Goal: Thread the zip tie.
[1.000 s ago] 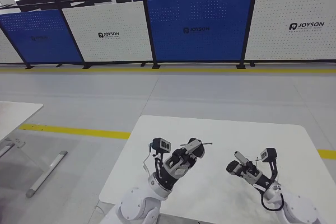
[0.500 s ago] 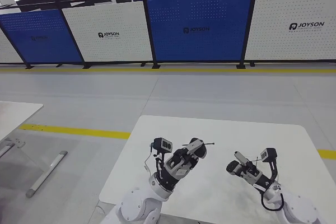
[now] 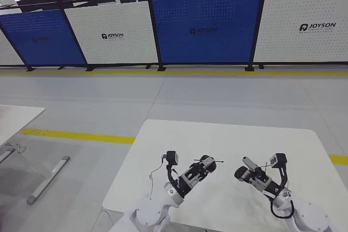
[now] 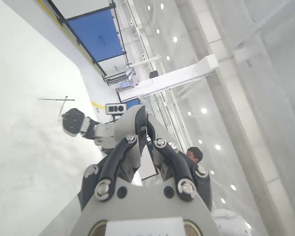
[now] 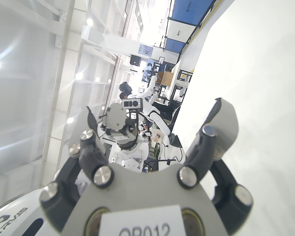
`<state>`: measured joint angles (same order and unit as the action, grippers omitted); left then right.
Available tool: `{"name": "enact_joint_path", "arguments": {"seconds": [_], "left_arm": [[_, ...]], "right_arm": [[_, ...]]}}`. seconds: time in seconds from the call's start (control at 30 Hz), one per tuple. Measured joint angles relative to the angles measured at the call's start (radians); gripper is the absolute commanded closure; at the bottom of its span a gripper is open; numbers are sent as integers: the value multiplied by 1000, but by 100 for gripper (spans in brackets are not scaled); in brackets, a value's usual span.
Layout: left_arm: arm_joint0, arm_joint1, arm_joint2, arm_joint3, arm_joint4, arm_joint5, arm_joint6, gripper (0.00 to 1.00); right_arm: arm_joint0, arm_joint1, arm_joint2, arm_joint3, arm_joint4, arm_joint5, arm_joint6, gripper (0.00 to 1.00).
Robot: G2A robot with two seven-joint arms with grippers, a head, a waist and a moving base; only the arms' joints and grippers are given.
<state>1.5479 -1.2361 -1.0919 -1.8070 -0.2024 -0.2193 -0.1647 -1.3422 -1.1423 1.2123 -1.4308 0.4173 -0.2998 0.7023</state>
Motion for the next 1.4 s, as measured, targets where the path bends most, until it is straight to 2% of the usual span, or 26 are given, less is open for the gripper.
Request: {"name": "enact_joint_path", "arguments": {"seconds": [0.07,0.17,0.37,0.6,0.7,0.83,1.03,1.13,1.27,1.4], "left_arm": [[-8,-1,5,33,23,-4,11,100],[-13,-2,13,61,44,-2,16,100],[-6,-2,14,48,41,-4,31,100],[-14,-5,21,39,34,-14,41,100],[-20,-10,30,-3,21,-61,60,100],[-11,-12,27,-112,-8,-121,80,100],[8,-16,6,-291,-54,-121,87,100],[19,-19,-2,-349,-69,-121,82,100],[34,-22,-10,-372,-71,-121,65,100],[45,-24,-13,-330,-37,-121,48,100]], "right_arm": [[0,0,0,0,0,0,0,0],[0,0,0,0,0,0,0,0],[0,0,0,0,0,0,0,0],[0,0,0,0,0,0,0,0],[0,0,0,0,0,0,0,0],[0,0,0,0,0,0,0,0],[0,0,0,0,0,0,0,0],[0,0,0,0,0,0,0,0],[0,0,0,0,0,0,0,0],[0,0,0,0,0,0,0,0]]}}
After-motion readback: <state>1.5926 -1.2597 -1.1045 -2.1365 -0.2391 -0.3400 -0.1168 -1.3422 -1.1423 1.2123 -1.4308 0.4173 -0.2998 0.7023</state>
